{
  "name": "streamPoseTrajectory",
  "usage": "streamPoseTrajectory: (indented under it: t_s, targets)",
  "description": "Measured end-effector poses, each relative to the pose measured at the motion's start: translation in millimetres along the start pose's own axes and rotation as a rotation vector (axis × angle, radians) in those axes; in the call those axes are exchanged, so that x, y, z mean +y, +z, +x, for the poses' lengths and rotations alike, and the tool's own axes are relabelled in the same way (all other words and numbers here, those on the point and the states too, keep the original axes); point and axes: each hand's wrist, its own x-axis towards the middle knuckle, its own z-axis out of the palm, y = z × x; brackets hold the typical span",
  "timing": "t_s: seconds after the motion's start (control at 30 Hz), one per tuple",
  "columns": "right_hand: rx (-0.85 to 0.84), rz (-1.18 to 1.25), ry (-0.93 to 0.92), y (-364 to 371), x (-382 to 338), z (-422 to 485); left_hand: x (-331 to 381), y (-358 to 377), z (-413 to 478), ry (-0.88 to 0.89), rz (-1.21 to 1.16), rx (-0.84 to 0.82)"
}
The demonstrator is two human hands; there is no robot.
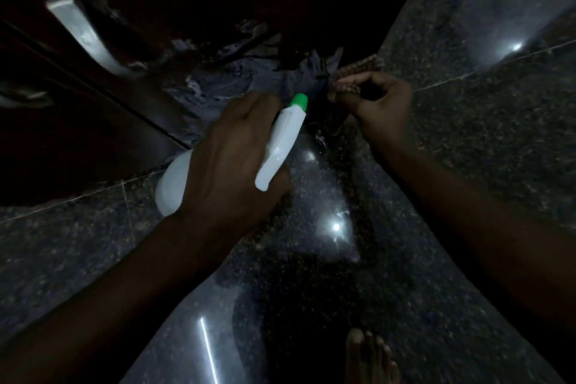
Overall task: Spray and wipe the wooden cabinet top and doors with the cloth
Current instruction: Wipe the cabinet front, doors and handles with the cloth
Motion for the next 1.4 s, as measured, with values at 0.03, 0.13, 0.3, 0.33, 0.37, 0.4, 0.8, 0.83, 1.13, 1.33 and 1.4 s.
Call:
streamPoseTrajectory:
  t_s: [0.03, 0.13, 0.3, 0.33, 0.37, 0.4, 0.8, 0.83, 1.13, 1.33, 1.4]
  targets:
    - [0.009, 0.029, -0.053, 1, -5, 2, -2, 2, 1, -0.008, 0.006, -0.007]
    - [0.041, 0.082, -0.208, -1, -26, 5, 0, 1, 4, 0.015, 0.026, -0.025]
    - [0.026, 0.055, -0.105, 6, 3, 4, 6, -3, 4, -0.038, -0.033, 0.020]
    - [0.017, 0.028, -0.058, 7, 12, 3, 6, -4, 3, -0.039, -0.040, 0.020]
    - [0.009, 0.013, -0.021, 8, 22, 3, 5, -5, 1, -0.038, -0.040, 0.019]
    - [0.007, -0.008, 0.014, 8, 28, 2, 4, -5, -1, -0.041, -0.040, 0.019]
    - [-0.012, -0.009, 0.084, 7, 50, 5, -13, 13, -11, -0.044, 0.056, -0.026]
    - [-0.017, 0.000, 0.088, 7, 52, 5, -15, 15, -11, -0.050, 0.068, -0.020]
    - [-0.007, 0.066, 0.024, 16, 25, -4, -23, 6, -18, -0.033, 0.056, -0.085]
    - [-0.011, 0.149, -0.191, 37, -40, -14, -22, -11, -20, 0.005, 0.085, -0.127]
    - [0.001, 0.166, -0.263, 40, -53, -15, -21, -17, -22, 0.006, 0.072, -0.115]
